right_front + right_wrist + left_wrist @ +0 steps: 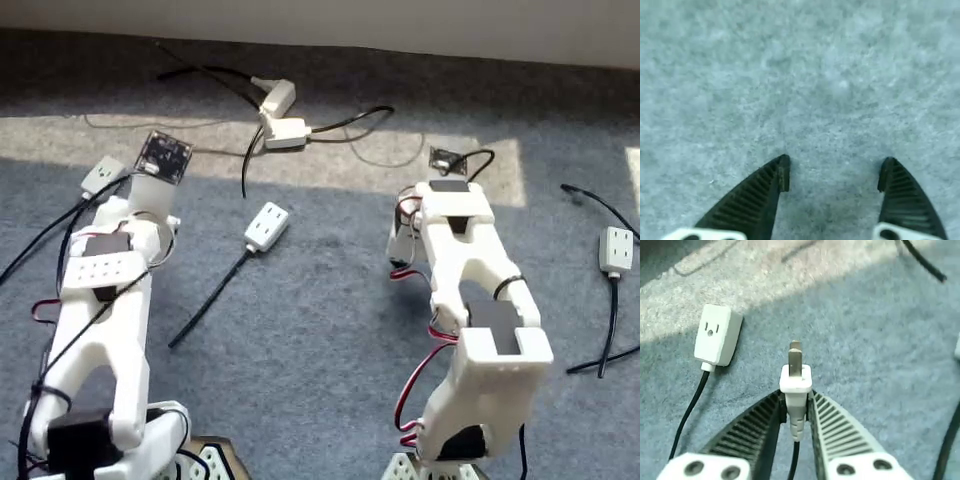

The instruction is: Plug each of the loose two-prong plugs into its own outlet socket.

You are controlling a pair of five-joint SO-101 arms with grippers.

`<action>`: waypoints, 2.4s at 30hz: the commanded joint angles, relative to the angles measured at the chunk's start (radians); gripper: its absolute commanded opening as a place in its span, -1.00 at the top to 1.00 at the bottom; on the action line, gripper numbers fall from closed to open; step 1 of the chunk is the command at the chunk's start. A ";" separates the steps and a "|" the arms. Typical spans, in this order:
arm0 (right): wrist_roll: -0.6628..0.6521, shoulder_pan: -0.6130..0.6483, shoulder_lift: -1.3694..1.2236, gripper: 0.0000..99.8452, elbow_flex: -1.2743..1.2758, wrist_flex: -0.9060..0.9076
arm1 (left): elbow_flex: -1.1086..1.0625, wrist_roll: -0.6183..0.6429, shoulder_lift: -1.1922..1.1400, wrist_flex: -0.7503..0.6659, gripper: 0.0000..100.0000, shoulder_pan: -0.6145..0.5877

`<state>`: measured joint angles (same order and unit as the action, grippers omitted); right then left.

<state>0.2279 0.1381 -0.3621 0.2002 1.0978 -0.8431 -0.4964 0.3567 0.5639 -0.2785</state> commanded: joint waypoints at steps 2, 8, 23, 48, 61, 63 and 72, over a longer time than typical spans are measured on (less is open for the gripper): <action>-0.009 0.001 -0.070 0.43 -0.111 -0.012 | 0.007 0.292 0.272 -0.009 0.99 0.156; -0.005 -0.001 -0.085 0.44 -0.163 0.022 | -0.177 0.491 0.780 -0.009 0.99 0.437; -0.003 -0.077 -0.085 0.44 -0.518 0.374 | -0.667 0.644 1.465 -0.206 0.99 0.756; -0.009 0.165 0.085 0.90 -1.148 0.668 | -0.852 0.638 1.437 -0.367 0.99 0.840; -0.256 0.392 0.627 0.66 -0.753 0.665 | -0.852 0.640 1.437 -0.370 0.99 0.794; -0.311 0.467 0.664 0.66 -0.704 0.665 | -0.852 0.640 1.437 -0.367 0.99 0.796; -0.436 0.654 0.762 0.66 -0.596 0.662 | -0.852 0.589 1.437 -0.321 0.98 0.871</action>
<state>-0.1619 0.7380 0.3345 -0.3966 1.7254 -1.6763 0.1435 1.7975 0.2325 0.5409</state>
